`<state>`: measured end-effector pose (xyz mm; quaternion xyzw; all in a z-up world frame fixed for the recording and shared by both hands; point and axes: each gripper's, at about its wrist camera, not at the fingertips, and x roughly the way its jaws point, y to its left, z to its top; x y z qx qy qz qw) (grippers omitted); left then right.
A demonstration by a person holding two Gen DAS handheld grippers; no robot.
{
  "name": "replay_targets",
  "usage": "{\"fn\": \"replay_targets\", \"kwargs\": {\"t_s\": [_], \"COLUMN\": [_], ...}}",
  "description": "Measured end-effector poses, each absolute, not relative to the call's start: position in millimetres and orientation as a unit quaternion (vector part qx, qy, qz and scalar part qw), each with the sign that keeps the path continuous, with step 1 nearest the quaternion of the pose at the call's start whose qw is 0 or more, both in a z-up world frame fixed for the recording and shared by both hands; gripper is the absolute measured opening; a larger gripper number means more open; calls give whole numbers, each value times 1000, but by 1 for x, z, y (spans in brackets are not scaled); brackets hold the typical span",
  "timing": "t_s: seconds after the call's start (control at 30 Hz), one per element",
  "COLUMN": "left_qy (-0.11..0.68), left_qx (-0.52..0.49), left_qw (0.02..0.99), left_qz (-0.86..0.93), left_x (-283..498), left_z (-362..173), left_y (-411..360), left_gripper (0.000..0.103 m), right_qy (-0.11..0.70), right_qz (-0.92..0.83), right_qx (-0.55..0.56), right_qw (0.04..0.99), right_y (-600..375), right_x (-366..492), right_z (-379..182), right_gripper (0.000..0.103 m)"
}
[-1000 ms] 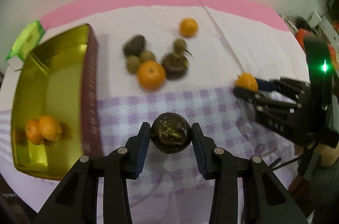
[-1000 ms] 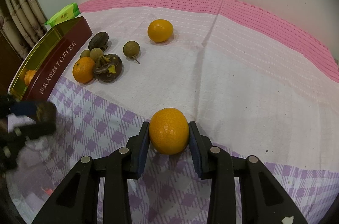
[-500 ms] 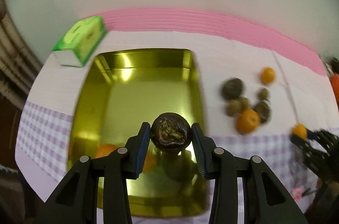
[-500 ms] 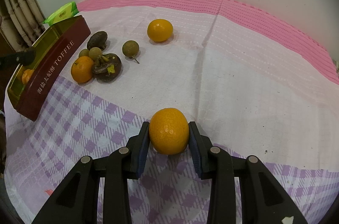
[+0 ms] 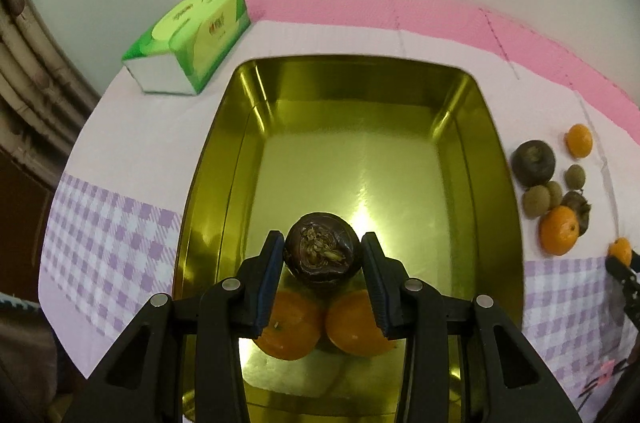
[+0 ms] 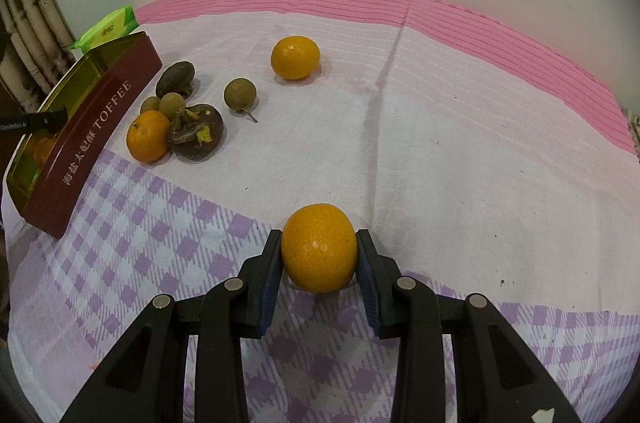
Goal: Organize fruits
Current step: 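Carry the dark fruit into the tin tray and open the left gripper, then withdraw the left gripper from the tray while the right gripper carries its orange toward it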
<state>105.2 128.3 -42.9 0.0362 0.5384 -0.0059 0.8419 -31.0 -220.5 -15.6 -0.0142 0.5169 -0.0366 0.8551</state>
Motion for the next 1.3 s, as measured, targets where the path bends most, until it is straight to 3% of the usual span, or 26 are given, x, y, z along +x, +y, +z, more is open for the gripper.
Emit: {"fn": "replay_targets", "kwargs": {"t_s": [1.07,1.17,1.23,1.3], "left_qy": [558,557,555,551], "left_qx": [26,29,31,35], "left_qw": [830,830,831,834], "left_qz": [-4,-6,-6,-5], "left_x": [114,113,111,108], "left_z": [-64,-64,-62,-60], "left_y": [143,141,140,138], "left_gripper": [42,48,60,64], "right_qy": [519,517,517,516], "right_qz": [-54,-56,-56,-57], "right_qx": [-14,-16,-16,-19], "right_qw": [853,854,854,854], "right_y": [-218,-218,-218,-218], "right_x": [-28,-29,-29,-29], "right_z": [-17,-16,-16,-14], "right_gripper": [33,33,33,33]}}
